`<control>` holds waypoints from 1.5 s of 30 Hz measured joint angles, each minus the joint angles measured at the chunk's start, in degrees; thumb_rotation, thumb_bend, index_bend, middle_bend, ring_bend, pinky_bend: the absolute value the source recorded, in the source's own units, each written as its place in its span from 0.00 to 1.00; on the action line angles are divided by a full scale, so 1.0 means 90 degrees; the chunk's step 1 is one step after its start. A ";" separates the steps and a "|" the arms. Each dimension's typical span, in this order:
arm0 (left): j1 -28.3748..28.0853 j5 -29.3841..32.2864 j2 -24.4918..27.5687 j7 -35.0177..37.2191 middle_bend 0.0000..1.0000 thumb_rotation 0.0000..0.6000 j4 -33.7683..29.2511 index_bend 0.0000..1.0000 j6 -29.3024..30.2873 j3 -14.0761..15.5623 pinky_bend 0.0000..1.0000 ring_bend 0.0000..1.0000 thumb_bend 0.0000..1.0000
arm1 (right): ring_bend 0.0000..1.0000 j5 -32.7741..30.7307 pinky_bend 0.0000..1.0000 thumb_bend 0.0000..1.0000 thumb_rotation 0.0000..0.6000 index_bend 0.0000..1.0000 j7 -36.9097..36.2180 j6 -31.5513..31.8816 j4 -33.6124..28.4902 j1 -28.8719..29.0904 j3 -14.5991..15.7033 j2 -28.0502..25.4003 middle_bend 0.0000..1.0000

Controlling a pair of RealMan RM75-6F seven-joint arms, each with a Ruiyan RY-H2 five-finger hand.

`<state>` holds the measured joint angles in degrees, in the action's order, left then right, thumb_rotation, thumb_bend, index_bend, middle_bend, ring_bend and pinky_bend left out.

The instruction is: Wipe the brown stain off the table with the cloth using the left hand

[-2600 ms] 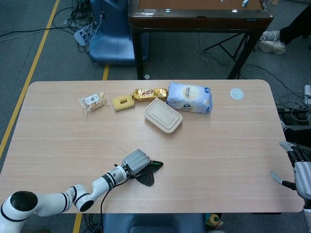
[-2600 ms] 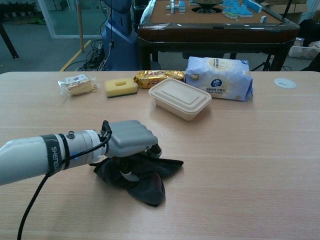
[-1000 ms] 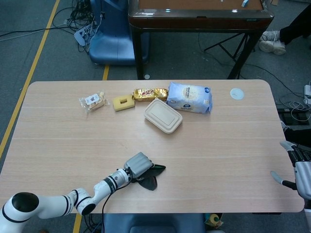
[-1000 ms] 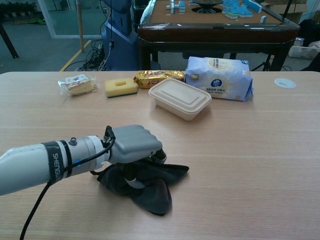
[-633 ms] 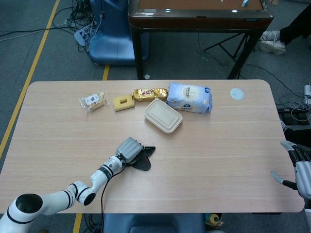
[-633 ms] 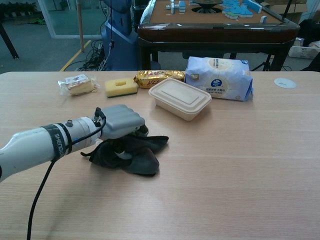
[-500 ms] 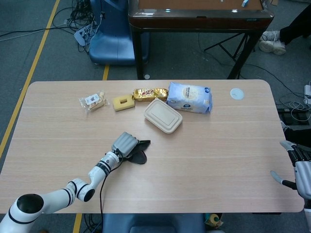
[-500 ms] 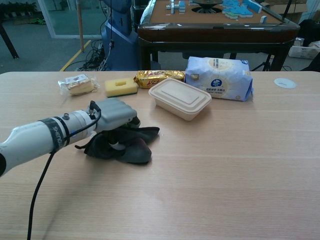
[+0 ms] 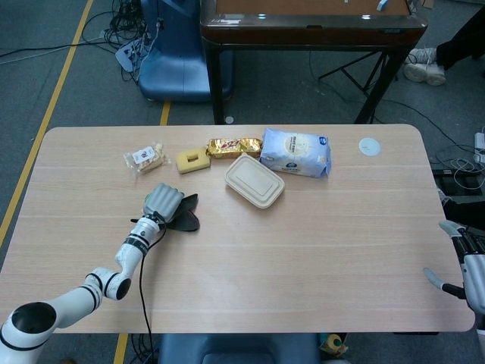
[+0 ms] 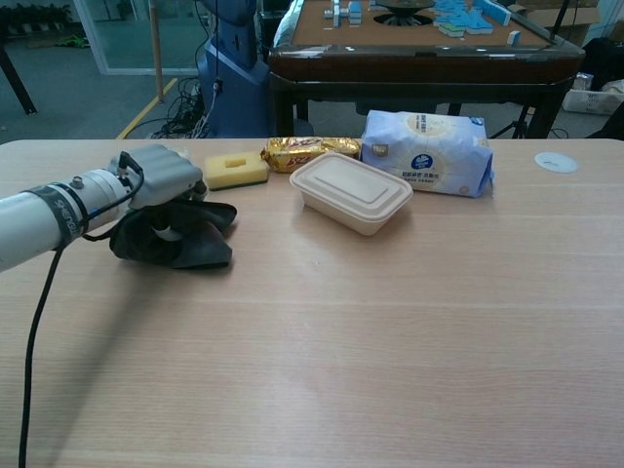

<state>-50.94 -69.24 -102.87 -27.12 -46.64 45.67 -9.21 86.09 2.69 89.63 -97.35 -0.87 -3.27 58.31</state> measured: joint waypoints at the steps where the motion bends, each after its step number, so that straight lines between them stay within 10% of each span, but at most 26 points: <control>1: 0.0023 0.0017 0.0076 0.0005 0.55 1.00 -0.0092 0.51 0.0050 -0.0027 0.80 0.54 0.22 | 0.23 0.0012 0.28 0.24 1.00 0.15 -0.0010 0.0005 0.0006 -0.0003 0.0001 -0.0001 0.20; 4: 0.0107 0.0093 0.0347 0.0017 0.50 1.00 -0.0444 0.47 0.0201 -0.0121 0.77 0.51 0.22 | 0.23 0.0040 0.28 0.24 1.00 0.15 -0.0028 0.0005 0.0012 0.0007 -0.0001 -0.0002 0.20; 9: 0.0238 0.0456 0.0677 0.0043 0.06 1.00 -0.0988 0.03 0.0260 -0.0322 0.52 0.15 0.21 | 0.23 0.0079 0.28 0.24 1.00 0.15 -0.0051 -0.0054 0.0029 0.0058 -0.0007 0.0016 0.20; 11: 0.0293 0.0623 0.0785 0.0156 0.00 1.00 -0.1288 0.00 0.0272 -0.0438 0.40 0.06 0.18 | 0.23 0.0093 0.28 0.24 1.00 0.15 -0.0044 -0.0099 0.0034 0.0087 -0.0006 0.0021 0.20; 27: 0.1101 0.0869 0.2050 0.1013 0.00 1.00 -0.3317 0.00 0.1190 -0.0645 0.26 0.02 0.17 | 0.23 0.0076 0.28 0.24 1.00 0.15 -0.0026 -0.0425 0.0059 0.0321 -0.0059 -0.0069 0.20; 45: 0.3370 0.0016 0.3310 0.1020 0.00 1.00 -0.5193 0.00 0.3862 0.0539 0.26 0.03 0.17 | 0.23 0.0704 0.28 0.24 1.00 0.20 -0.0388 -0.0967 0.0471 0.0954 -0.0011 0.0104 0.23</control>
<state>-20.61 -69.09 -73.07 -17.94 -93.37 80.43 -4.36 92.42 -0.80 80.92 -93.11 7.71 -3.37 59.25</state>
